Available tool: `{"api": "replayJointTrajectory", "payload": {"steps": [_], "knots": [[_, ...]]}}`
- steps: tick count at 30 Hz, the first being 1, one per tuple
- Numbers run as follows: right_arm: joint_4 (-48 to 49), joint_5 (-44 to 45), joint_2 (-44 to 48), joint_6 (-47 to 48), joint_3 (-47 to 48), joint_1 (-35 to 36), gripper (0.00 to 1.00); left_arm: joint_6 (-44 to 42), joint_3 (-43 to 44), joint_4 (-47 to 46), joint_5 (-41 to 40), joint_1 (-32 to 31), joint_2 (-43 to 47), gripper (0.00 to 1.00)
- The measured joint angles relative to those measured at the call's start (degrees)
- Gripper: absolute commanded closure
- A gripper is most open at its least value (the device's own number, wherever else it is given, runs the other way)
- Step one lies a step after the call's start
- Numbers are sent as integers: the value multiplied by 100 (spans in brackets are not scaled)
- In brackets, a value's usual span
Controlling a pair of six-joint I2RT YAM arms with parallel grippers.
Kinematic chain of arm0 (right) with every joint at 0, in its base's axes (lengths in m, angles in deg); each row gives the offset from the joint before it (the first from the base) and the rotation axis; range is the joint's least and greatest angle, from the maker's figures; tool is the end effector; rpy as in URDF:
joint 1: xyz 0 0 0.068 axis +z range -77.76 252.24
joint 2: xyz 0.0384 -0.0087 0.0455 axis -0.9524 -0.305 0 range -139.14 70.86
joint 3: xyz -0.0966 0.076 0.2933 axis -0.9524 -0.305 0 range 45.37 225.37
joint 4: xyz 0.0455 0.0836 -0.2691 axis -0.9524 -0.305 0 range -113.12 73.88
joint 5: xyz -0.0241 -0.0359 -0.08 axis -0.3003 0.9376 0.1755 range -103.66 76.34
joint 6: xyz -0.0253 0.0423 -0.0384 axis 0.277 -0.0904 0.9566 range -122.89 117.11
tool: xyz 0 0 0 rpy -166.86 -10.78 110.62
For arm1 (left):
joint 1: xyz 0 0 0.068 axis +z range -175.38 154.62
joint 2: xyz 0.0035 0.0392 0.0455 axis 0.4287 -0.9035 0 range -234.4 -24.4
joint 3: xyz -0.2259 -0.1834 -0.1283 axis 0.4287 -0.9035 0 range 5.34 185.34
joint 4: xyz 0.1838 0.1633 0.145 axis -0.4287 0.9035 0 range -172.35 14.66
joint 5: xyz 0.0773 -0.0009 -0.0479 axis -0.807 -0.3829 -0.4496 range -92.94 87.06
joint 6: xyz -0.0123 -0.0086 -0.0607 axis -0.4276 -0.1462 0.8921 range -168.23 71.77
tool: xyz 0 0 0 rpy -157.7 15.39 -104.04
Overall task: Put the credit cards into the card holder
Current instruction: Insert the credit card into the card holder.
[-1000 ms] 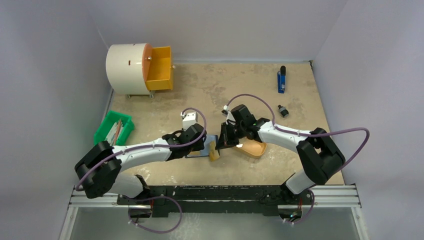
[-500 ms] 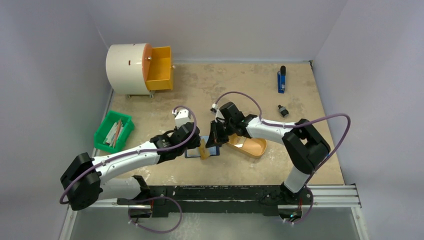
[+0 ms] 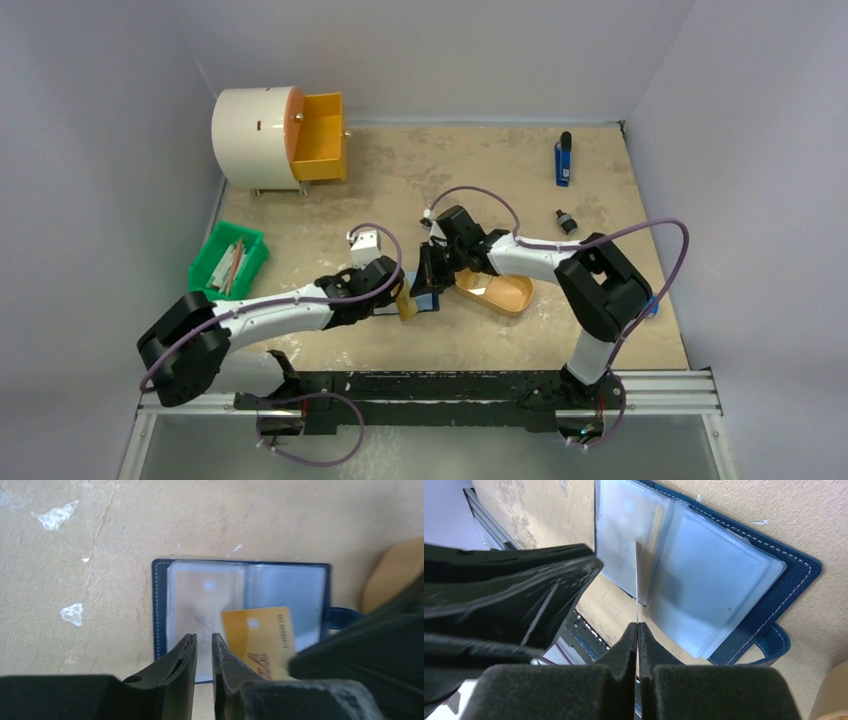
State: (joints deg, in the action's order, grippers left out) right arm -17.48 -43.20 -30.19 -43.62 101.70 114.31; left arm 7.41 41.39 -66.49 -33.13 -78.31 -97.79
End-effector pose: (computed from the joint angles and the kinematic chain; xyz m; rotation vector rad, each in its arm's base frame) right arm 0.2766 0.2813 0.1874 -0.3102 2.6247 1.2206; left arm 0.1706 -0.1864 0.2024 -0.2653 2.3353 -0.2638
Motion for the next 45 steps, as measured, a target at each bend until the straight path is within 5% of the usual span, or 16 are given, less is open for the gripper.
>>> {"api": "replayJointTrajectory", "payload": {"steps": [11,45], "knots": [[-2,168,732,-223,-376,-63,100,251,-328,-120,-271,4,-361,89],[413,101,92,-518,-354,-164,100,385,-446,-273,-337,4,-304,90]]}}
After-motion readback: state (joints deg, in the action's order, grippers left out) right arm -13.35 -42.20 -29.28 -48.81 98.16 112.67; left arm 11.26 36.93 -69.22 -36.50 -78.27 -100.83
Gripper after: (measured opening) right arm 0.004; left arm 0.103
